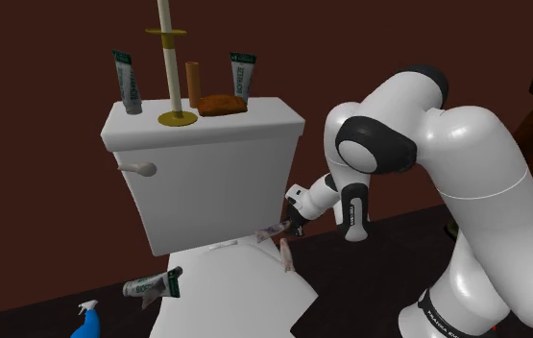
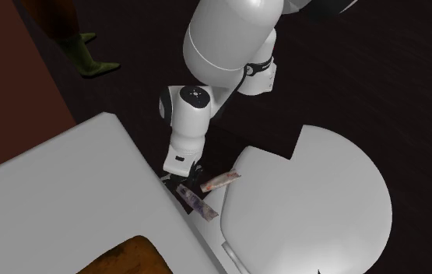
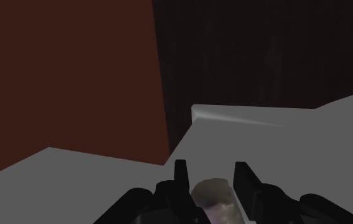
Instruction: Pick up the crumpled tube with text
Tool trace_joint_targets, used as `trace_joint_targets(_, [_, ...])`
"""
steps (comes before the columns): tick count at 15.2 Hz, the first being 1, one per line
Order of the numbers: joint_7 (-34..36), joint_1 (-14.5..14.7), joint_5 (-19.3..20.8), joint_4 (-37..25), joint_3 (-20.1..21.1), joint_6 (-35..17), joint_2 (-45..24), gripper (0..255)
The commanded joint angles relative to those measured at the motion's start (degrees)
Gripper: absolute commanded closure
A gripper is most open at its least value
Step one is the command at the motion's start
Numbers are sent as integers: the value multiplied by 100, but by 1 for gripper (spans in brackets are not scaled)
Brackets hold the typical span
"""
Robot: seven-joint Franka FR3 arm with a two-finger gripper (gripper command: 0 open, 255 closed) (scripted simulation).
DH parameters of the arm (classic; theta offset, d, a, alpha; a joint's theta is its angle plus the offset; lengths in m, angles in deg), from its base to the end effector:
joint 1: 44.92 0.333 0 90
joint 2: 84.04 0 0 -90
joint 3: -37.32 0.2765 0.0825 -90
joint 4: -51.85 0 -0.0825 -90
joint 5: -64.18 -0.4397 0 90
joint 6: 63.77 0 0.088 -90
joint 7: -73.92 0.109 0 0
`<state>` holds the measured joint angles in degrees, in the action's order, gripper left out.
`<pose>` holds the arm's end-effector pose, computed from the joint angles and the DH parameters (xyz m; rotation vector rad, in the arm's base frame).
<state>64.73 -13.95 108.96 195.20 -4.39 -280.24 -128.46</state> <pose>0.4108 -0.0657 0.0238 2.4906 1.4071 0.5501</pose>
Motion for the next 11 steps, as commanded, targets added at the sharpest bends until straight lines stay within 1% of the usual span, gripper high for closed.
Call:
trace_joint_targets(1, [0, 1, 0, 0, 1, -1, 0, 255])
trace_joint_targets(3, [5, -4, -2, -13, 10, 3, -9, 255])
trace_joint_targets(11, [130, 19, 651, 252, -222, 605, 958, 255])
